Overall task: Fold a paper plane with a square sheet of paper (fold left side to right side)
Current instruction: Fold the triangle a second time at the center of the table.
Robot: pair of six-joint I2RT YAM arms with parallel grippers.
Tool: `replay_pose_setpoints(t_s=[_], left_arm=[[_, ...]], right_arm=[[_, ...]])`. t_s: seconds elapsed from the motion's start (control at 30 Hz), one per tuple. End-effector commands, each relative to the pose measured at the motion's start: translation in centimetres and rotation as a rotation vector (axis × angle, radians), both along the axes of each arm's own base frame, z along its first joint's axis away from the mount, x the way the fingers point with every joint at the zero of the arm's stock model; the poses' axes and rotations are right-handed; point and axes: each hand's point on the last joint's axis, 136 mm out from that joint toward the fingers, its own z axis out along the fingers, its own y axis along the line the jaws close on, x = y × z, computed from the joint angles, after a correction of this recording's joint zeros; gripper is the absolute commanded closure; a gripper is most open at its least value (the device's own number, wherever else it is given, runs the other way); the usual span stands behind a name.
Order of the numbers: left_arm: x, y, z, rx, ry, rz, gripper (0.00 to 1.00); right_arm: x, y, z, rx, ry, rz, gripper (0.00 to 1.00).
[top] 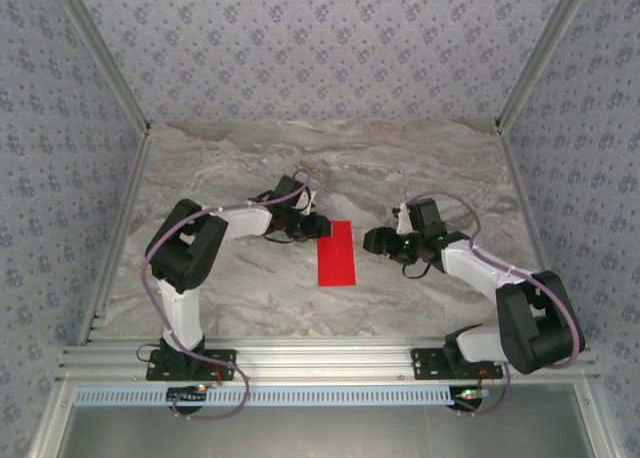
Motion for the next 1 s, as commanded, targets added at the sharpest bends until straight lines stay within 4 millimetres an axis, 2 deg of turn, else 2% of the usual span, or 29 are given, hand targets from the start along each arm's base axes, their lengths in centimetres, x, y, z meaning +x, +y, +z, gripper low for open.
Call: replay_pose_setpoints(t_s=[0.0, 0.07, 0.3, 0.4, 0.7, 0.97], left_arm=[[-0.4, 0.3, -0.9, 0.064, 0.003, -0.013, 0.68], [-0.8, 0.5, -1.2, 0.079, 0.007, -0.017, 0.68], [-1.4, 0.9, -1.8, 0.095, 0.012, -0.010, 0.69], [-1.4, 0.8, -1.7, 0.092, 0.009, -0.012, 0.70], [-1.6, 0.5, -1.7, 0.092, 0.006, -0.019, 0.70], [-1.6, 0.5, -1.6, 0.092, 0.003, -0.019, 0.70]], right_arm=[[-0.7, 0.0, -0.3, -0.008, 0.031, 0.021, 0.28], [-0.7, 0.6, -0.3, 0.020, 0.042, 0.041, 0.28], [-1.3, 3.7, -0.6, 0.092, 0.121, 0.132, 0.44], [-1.2, 4.8, -1.0, 0.113, 0.146, 0.140, 0.47], [-1.5, 6.2, -3.0, 0.087, 0.225, 0.145, 0.49], [-1.8, 6.3, -4.1, 0.054, 0.258, 0.142, 0.49]])
